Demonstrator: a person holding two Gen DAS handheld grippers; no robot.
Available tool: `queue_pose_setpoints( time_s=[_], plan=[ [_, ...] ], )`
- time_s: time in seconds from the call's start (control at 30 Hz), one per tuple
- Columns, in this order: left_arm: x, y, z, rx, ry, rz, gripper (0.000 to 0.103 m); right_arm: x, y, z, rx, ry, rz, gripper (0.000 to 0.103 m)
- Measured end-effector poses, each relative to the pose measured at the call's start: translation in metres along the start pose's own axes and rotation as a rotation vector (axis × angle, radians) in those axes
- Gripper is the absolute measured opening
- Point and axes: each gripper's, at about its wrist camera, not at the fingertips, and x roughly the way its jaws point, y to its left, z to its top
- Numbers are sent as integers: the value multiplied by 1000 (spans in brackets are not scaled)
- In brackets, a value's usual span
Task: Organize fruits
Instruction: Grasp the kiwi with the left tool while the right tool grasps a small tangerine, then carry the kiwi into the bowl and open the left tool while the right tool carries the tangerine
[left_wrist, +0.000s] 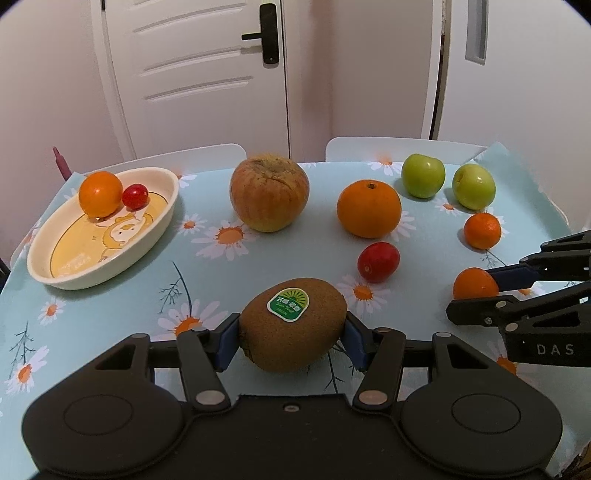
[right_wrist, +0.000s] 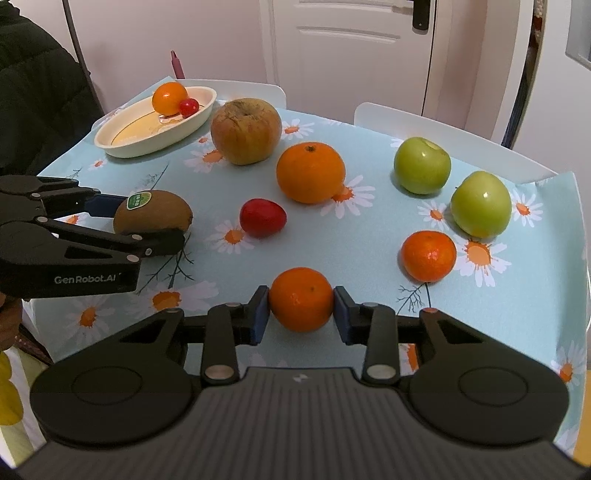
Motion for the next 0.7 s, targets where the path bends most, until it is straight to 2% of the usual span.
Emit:
queue_pose_setpoints(
  time_s=[0.37,0.7],
  plan=[
    [-34,9,8,-39,-50,26,61,-20,12,21,-13,-35,16,51],
    [-76,44,35,-86,-108,114,61,-43,33,71,-23,-75,53,51]
  ],
)
